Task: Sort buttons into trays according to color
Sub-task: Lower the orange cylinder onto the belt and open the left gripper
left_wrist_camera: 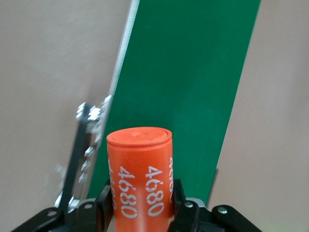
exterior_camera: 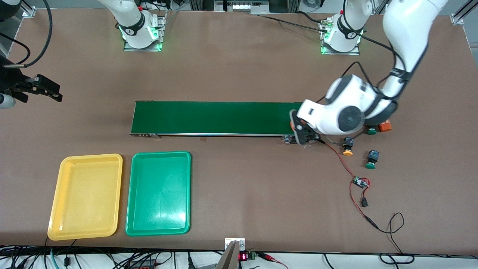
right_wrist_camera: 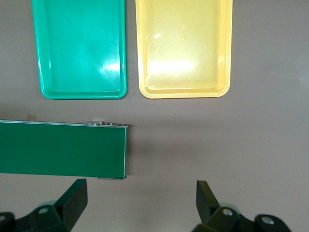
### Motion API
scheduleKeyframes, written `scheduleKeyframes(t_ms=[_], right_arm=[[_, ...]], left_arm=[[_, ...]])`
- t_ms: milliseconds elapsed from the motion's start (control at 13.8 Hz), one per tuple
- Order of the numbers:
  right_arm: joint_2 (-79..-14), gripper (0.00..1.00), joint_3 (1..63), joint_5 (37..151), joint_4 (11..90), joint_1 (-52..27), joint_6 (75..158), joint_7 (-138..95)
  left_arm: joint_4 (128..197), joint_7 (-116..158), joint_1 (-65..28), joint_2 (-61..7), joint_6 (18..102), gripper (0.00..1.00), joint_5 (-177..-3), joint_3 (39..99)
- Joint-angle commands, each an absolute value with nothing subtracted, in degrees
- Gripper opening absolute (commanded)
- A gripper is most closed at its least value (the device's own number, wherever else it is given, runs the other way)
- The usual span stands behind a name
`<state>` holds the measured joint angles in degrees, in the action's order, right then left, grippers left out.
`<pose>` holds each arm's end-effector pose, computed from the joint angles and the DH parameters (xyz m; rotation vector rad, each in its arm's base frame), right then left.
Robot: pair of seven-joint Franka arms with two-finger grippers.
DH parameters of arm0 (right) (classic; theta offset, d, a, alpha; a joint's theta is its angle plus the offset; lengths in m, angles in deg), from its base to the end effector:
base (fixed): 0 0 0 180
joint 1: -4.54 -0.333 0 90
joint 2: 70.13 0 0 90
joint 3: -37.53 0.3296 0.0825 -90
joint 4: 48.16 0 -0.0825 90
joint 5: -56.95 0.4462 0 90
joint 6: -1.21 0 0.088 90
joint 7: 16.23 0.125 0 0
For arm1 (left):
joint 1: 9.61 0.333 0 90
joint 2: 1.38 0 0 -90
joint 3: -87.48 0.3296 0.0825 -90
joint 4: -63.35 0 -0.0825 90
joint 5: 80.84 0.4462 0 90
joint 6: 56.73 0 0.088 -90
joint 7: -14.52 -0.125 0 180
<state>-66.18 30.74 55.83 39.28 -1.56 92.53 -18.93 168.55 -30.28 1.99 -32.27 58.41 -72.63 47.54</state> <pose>0.6407 -0.0077 0.6030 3.1134 0.0558 -0.0024 0.5948 -0.2910 0.2351 2.2694 -1.7660 -0.2867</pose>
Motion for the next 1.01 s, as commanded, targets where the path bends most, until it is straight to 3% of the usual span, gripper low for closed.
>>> scheduleKeyframes(t_ms=[0,72,145,217,506,651,796,941], right_arm=[[-66.6,1.0,30.9,56.8,39.4,-1.0,92.1,-18.5],[-66.7,1.0,31.1,56.8,39.4,-1.4,92.0,-18.5],[-66.8,1.0,31.2,56.8,39.4,-1.5,92.0,-18.5],[-66.8,1.0,31.2,56.7,39.4,-1.4,92.1,-18.5],[-66.6,1.0,30.9,56.8,39.4,-0.8,92.2,-18.5],[-66.7,1.0,31.1,56.7,39.4,-1.3,92.2,-18.5],[-66.7,1.0,31.0,56.7,39.4,-1.0,92.0,-18.5],[-66.4,1.0,30.9,56.8,39.4,-0.9,92.4,-18.5]], left_arm=[[172.3,-32.6,3.0,-32.7,63.7,0.12,-66.5,46.1],[173.2,-32.6,2.8,-33.0,65.8,0.15,-65.6,46.1],[174.0,-32.5,2.8,-32.9,66.3,0.32,-65.5,46.0],[174.1,-32.6,2.8,-32.8,66.1,0.99,-65.4,45.9],[171.9,-31.7,4.3,-29.9,61.8,1.0,-65.5,44.5],[167.1,-30.5,4.4,-27.8,54.2,1.0,-65.8,46.5],[161.5,-28.2,1.0,-26.8,47.3,1.0,-66.2,54.3],[160.0,-24.2,-1.6,-24.7,46.0,1.0,-66.7,61.6]])
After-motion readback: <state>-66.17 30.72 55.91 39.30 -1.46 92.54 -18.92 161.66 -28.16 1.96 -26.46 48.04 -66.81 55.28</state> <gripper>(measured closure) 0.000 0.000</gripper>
